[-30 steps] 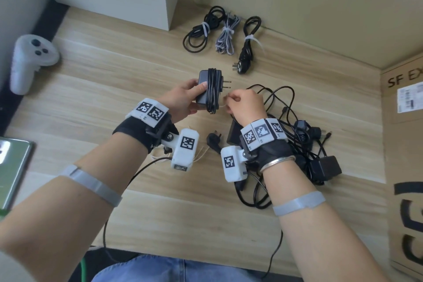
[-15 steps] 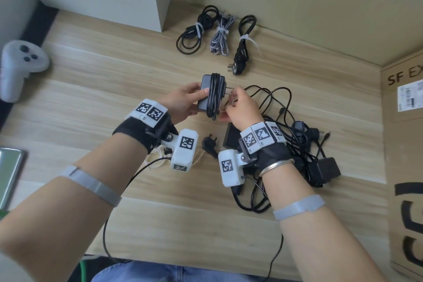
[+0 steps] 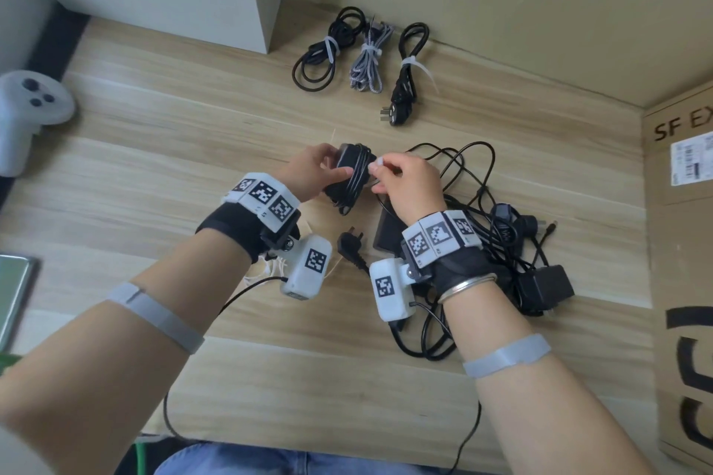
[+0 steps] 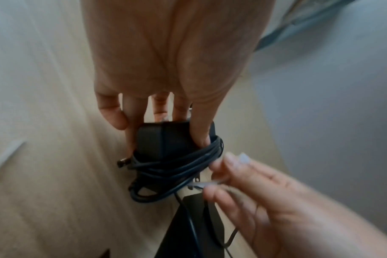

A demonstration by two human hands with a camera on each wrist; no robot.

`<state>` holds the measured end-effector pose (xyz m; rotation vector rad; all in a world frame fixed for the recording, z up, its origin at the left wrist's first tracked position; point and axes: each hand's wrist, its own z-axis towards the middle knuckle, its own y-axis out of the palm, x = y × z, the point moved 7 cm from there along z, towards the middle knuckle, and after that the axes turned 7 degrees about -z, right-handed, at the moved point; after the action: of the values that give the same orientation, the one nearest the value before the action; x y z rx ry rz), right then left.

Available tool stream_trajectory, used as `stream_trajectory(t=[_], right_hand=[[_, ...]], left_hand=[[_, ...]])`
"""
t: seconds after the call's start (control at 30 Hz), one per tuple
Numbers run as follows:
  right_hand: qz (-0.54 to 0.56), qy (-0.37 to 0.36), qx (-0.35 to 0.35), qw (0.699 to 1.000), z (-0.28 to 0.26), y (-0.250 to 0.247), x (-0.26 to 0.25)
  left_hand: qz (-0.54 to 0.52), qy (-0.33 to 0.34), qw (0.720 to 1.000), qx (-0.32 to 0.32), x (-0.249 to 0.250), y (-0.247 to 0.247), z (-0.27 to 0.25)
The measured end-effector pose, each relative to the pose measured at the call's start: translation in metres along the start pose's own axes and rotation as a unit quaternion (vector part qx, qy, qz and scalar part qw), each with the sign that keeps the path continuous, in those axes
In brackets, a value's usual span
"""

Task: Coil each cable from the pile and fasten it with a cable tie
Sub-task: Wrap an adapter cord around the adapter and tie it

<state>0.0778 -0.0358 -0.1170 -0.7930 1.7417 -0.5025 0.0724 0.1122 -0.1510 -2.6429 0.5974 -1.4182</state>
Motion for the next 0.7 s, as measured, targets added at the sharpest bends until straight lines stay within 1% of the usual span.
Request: stream_trajectory(t=[0.07, 0.1, 0.2, 0.27, 0.33, 0.4, 0.5, 0.6, 0.7], right_hand=[[-0.015, -0.034, 0.016, 0.999, 0.001, 0.001, -0.007], [-0.02, -0.047, 0.028, 0.998, 0.002, 0.001, -0.009], [-0.056, -0.093, 0.055, 0.993, 0.001, 0.0, -0.015], [-0.068, -0.133, 0.052, 0.987, -0.003, 0.003, -0.024], [-0.064, -0.157, 0.039, 0.985, -0.006, 0.008, -0.03], [-0.058, -0.155, 0.031, 0.986, -0.004, 0.012, -0.032], [-0.04, -0.115, 0.008, 0.993, 0.003, 0.014, -0.027], [-0.042, -0.106, -0.006, 0.993, 0.006, 0.015, -0.025], [-0.05, -0.098, -0.008, 0.994, 0.006, 0.015, -0.025]], left_hand=[[0.069, 0.018, 0.997, 0.006, 0.006, 0.002, -0.001], [0.082, 0.019, 0.996, 0.008, 0.006, 0.002, -0.001], [0.081, 0.014, 0.997, 0.011, 0.003, 0.001, 0.0], [0.097, 0.018, 0.995, 0.016, 0.001, 0.001, -0.001], [0.111, 0.025, 0.993, 0.028, 0.002, 0.002, -0.002], [0.119, 0.038, 0.992, 0.035, 0.005, 0.002, -0.004], [0.125, 0.047, 0.991, 0.032, 0.004, 0.002, -0.004], [0.1, 0.062, 0.993, 0.009, 0.007, 0.004, -0.006], [0.081, 0.099, 0.992, -0.009, 0.011, 0.004, -0.008]])
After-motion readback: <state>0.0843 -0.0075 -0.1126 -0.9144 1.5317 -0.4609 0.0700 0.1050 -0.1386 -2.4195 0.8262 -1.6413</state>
